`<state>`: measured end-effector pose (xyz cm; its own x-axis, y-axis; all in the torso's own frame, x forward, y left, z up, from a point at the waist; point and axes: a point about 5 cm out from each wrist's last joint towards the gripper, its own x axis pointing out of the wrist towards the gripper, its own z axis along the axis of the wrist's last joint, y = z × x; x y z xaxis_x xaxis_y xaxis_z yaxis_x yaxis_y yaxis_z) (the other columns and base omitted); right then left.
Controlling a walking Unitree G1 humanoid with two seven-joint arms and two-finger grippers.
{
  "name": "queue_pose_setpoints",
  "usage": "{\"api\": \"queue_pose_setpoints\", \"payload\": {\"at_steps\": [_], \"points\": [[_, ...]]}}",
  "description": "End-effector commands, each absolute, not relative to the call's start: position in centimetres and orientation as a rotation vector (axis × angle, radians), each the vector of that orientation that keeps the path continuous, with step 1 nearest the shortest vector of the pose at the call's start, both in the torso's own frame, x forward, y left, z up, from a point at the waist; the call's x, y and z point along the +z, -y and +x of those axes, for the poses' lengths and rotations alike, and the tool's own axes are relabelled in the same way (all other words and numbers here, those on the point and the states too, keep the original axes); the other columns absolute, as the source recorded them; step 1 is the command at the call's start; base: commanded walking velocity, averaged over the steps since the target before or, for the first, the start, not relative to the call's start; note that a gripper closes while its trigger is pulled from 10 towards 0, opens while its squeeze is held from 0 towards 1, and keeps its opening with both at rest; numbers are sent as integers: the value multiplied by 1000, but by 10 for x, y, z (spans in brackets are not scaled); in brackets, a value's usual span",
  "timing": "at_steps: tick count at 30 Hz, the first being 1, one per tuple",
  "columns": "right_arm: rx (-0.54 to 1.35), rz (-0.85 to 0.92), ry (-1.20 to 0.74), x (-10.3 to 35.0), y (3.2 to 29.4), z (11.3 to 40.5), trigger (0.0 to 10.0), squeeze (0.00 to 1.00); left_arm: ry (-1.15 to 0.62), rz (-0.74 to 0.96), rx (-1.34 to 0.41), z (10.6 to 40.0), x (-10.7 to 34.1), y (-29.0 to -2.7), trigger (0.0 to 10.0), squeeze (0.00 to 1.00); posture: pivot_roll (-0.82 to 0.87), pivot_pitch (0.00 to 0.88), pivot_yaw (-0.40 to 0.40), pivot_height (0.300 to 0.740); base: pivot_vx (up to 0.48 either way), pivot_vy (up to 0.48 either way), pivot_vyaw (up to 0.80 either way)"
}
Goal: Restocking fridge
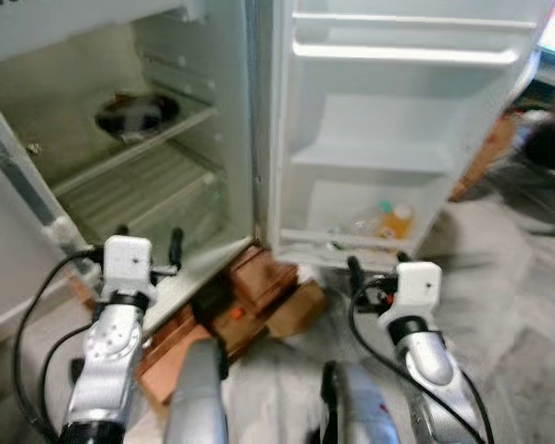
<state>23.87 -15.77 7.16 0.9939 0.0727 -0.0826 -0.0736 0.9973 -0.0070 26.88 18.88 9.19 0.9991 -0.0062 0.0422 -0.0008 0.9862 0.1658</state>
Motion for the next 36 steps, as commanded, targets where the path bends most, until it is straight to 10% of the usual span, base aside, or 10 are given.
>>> {"api": "queue_pose_setpoints", "payload": {"at_steps": [1,36], "points": [[50,-27,-68,76,165,242,10000,0,72,162,-30,270,99,-183,10000,0,-14,90,1,614,0,0,0],[84,-75,-75,76,161,243,10000,0,47,143,-34,267,96,-183,10000,0,-18,118,-2,614,282,0,0]]}}
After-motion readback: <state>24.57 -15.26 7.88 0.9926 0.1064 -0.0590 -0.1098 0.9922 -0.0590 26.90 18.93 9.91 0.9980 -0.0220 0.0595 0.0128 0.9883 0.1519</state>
